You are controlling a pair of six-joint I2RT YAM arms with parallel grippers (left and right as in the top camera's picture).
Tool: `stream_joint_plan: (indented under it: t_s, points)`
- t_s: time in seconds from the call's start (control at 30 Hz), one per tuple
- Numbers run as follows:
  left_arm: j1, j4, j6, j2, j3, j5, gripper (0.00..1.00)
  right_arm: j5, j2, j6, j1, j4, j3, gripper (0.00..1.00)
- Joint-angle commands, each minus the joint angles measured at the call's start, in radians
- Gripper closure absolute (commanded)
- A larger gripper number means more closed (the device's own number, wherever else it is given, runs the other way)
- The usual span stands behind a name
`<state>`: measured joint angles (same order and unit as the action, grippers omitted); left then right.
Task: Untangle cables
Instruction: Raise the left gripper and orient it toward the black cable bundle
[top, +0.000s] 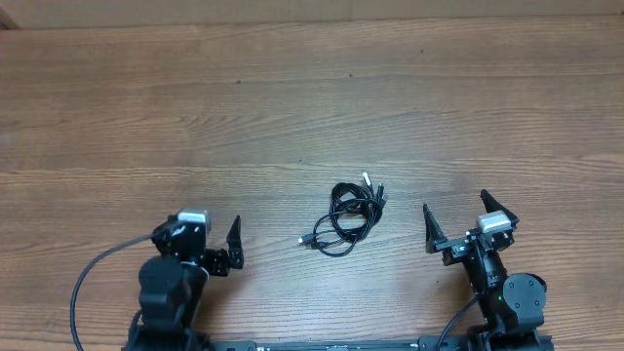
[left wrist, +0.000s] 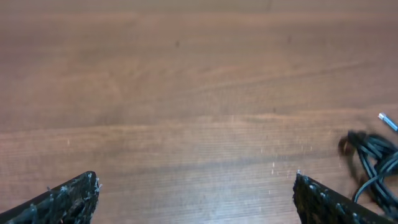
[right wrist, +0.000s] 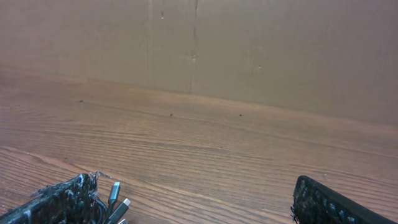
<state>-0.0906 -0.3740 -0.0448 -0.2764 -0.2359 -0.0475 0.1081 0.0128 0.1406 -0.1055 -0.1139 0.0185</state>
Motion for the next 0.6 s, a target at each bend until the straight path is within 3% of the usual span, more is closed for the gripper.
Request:
stream_joint_plan:
  t_s: [0.0, 0.57]
  points:
    - [0.006, -0.016, 0.023, -0.114, -0.075, 0.006, 0.01, 0.008, -0.004, 0.007, 0.001, 0.003, 0.007, 0.0]
    - [0.005, -0.351, 0.023, -0.522, -0.481, 0.001, 0.0, 0.008, -0.004, 0.007, 0.001, 0.003, 0.007, 0.0]
